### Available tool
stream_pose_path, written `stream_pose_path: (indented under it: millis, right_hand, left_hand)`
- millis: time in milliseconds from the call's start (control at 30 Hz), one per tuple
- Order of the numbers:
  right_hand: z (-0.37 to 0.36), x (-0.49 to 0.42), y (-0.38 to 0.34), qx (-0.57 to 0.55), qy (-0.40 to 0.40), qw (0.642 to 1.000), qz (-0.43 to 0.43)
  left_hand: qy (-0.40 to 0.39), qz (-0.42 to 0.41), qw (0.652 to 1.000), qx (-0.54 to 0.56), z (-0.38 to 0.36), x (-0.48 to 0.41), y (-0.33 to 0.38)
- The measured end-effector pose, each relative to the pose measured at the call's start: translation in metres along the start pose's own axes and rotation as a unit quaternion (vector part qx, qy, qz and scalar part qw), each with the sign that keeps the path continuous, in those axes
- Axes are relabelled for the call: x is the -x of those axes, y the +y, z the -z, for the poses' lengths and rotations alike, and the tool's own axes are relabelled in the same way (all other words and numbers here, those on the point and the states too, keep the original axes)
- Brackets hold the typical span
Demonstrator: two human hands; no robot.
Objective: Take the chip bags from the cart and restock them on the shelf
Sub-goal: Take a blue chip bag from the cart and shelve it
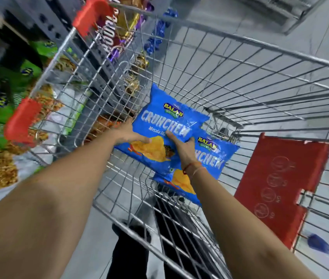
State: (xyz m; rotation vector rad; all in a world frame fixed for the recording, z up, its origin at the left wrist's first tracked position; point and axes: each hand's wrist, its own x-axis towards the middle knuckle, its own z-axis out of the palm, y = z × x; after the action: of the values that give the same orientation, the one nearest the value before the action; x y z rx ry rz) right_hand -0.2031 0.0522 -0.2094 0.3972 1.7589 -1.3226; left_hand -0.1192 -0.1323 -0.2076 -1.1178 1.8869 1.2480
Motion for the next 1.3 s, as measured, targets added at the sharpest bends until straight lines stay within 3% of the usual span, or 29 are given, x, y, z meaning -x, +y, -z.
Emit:
stream_pose_path:
  millis: [133,400,500,633,767,900,1100,1300]
  right_hand:
    - [-0.004,-0.001,-0.001,-0.018,0.026,0.999,0.021]
    - [0.003,0.028,-0.029,-0.026,-0.006,0.998,0.058]
    - [0.01,0.058,-0.055,-0.035,-0.036,0.994,0.1]
    - [0.015,0.106,-0.107,-0.054,-0.069,0.972,0.218]
    - [0.006,0.168,-0.165,-0.085,-0.109,0.942,0.305]
    - [-0.007,0.246,-0.224,-0.081,-0.157,0.903,0.393]
    - [-0.034,0.374,-0.303,-0.101,-0.236,0.814,0.521]
    - [-0.069,0.485,-0.353,-0.125,-0.329,0.719,0.6]
  left_hand:
    - [-0.018,-0.035,0.996,0.079,-0.006,-0.003,-0.003]
    - [-0.025,-0.05,0.992,0.117,0.01,0.048,0.017]
    - [-0.005,-0.086,0.987,0.136,0.022,0.091,0.033]
    - [0.087,-0.182,0.972,0.123,0.044,0.152,0.048]
    - [0.127,-0.287,0.928,0.202,0.073,0.224,0.063]
    - [0.222,-0.36,0.882,0.209,0.113,0.303,0.084]
    - [0.375,-0.453,0.787,0.188,0.169,0.441,0.103]
    - [0.524,-0.487,0.681,0.157,0.206,0.562,0.098]
